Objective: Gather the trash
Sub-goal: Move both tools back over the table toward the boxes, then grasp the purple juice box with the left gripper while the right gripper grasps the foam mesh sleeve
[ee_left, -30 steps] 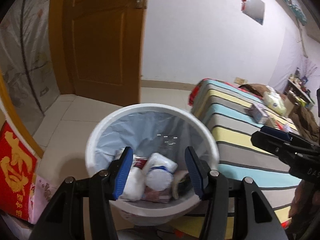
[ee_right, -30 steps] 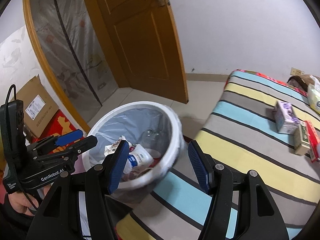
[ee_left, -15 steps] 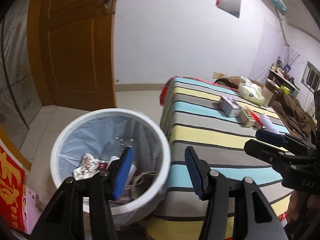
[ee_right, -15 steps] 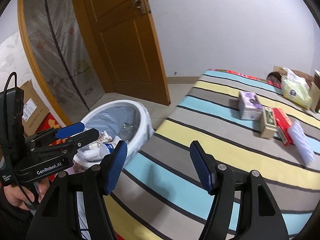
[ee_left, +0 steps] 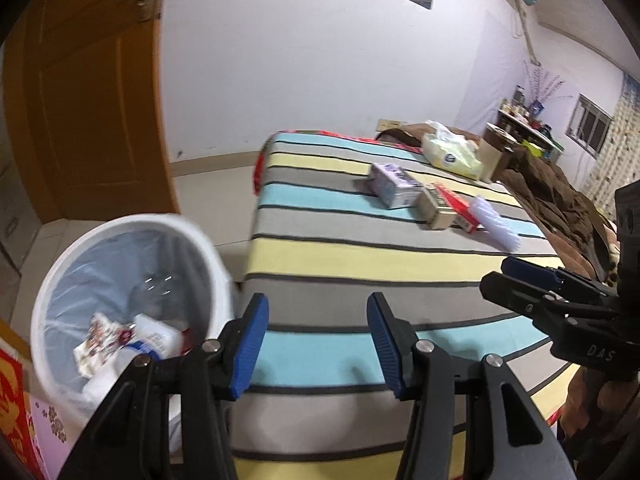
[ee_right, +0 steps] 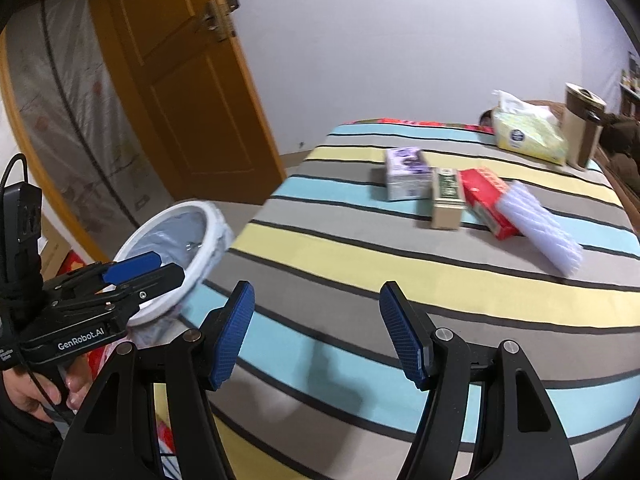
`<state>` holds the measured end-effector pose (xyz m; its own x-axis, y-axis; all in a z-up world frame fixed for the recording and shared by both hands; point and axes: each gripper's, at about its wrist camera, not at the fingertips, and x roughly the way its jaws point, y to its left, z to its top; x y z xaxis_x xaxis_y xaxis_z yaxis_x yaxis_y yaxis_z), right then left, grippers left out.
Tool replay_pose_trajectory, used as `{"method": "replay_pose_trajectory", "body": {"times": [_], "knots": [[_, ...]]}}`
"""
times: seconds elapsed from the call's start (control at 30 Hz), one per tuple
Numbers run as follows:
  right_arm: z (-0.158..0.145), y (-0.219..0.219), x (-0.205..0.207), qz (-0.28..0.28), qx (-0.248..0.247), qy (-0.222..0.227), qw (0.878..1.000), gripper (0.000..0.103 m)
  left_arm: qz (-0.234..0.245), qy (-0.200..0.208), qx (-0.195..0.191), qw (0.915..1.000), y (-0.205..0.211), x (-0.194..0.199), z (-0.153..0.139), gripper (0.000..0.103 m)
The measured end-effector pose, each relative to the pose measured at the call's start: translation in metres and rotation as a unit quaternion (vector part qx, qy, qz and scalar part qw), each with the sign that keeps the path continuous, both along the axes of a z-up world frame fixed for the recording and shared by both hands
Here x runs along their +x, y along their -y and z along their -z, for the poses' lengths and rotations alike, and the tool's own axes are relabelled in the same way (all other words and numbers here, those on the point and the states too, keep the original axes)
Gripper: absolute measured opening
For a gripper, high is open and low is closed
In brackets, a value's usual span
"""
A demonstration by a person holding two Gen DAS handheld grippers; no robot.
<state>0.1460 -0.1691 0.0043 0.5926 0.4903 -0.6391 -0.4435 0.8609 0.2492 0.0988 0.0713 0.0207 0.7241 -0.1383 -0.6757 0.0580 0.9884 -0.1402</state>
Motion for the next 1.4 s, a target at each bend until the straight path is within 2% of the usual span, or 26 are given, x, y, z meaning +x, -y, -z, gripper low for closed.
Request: {"method": "replay_pose_trajectory", "body": {"times": [0.43, 0.77, 0.97, 1.3, 1.4], "knots": [[0.0, 0.055, 0.023, 0.059, -0.006, 0.006, 0.998, 0.066, 0.051, 0.002, -0.003, 0.9987, 0.049, 0.057, -0.007, 0.053], [0.0, 0.094, 0.052, 0.102, -0.037, 0.015, 0.994, 0.066, 0.077, 0.002, -0.012, 0.997, 0.082, 0.107, -0.009, 0.054], [0.009, 0.112, 0.075, 0.113, -0.06, 0.013, 0.992, 0.066, 0.088, -0.002, -0.016, 0.996, 0.105, 0.144, -0.003, 0.068], [0.033, 0.124, 0.102, 0.105, -0.084, -0.013, 0.991, 0.066, 0.068, -0.02, -0.025, 0.9972, 0.119, 0.195, 0.018, 0.07], [0.039, 0.125, 0.107, 0.104, -0.086, -0.022, 0.991, 0.066, 0.058, -0.025, -0.026, 0.9977, 0.122, 0.207, 0.024, 0.074]]}}
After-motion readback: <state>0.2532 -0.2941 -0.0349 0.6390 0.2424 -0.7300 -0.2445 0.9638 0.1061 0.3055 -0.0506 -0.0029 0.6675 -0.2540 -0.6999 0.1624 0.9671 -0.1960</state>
